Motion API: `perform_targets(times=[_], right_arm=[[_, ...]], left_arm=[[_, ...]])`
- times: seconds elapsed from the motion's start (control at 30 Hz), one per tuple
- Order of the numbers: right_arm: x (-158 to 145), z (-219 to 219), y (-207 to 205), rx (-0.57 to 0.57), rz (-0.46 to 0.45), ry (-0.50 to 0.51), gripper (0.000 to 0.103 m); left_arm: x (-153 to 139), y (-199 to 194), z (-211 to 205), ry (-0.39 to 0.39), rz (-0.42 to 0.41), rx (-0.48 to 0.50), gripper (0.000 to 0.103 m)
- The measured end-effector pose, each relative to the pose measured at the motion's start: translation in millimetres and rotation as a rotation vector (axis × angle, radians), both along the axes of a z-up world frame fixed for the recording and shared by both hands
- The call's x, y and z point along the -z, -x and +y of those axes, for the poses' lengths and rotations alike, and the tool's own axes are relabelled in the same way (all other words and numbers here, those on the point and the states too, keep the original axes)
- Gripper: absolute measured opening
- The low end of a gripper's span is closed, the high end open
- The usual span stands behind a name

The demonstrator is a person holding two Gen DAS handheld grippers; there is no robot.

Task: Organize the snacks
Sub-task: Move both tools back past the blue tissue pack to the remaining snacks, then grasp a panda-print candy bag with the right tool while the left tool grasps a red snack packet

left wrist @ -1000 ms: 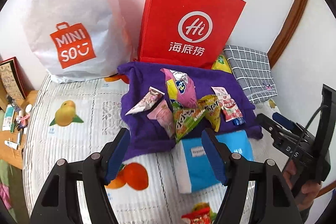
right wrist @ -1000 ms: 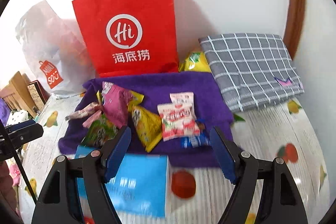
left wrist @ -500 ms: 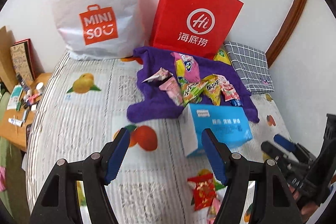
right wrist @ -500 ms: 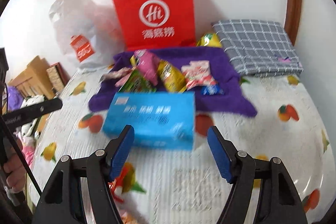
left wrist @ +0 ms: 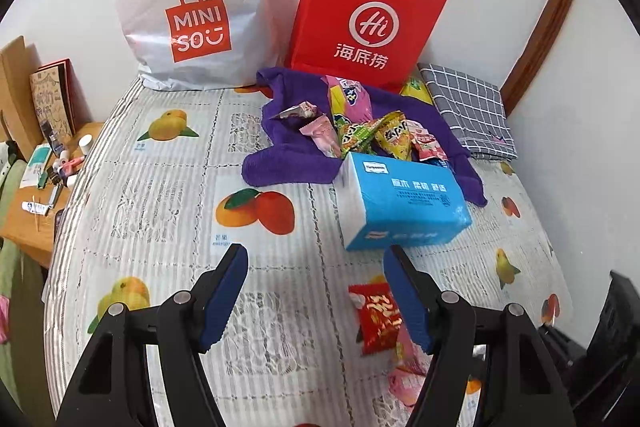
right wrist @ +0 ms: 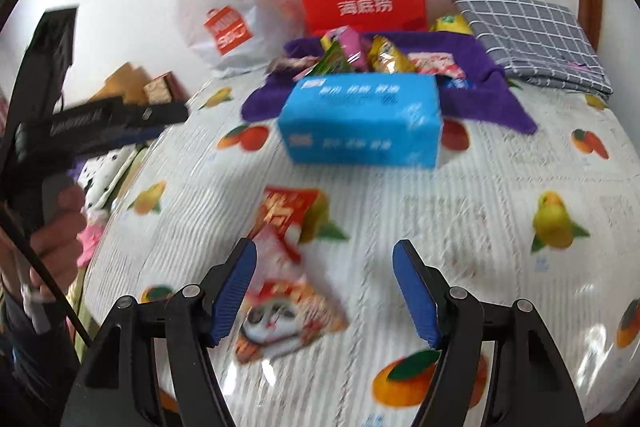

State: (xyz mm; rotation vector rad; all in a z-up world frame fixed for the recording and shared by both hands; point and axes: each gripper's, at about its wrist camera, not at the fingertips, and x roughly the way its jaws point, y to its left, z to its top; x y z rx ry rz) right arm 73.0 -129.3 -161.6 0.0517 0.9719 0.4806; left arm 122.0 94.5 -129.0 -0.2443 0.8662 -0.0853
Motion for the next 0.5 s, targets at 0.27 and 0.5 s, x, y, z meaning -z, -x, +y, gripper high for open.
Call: perform_targets(times=[0.27,0.5], right_arm=[[19,25,23,-0.087,-0.001,0.034,0.074],[46,45,15,-0.087,0.025,0.122,0.074]], left_arm=[[-14,25,-5,-0.021,-0.047,0.017,0.069],[-14,32,0,-0.013,-0.047,0.020,0.069]])
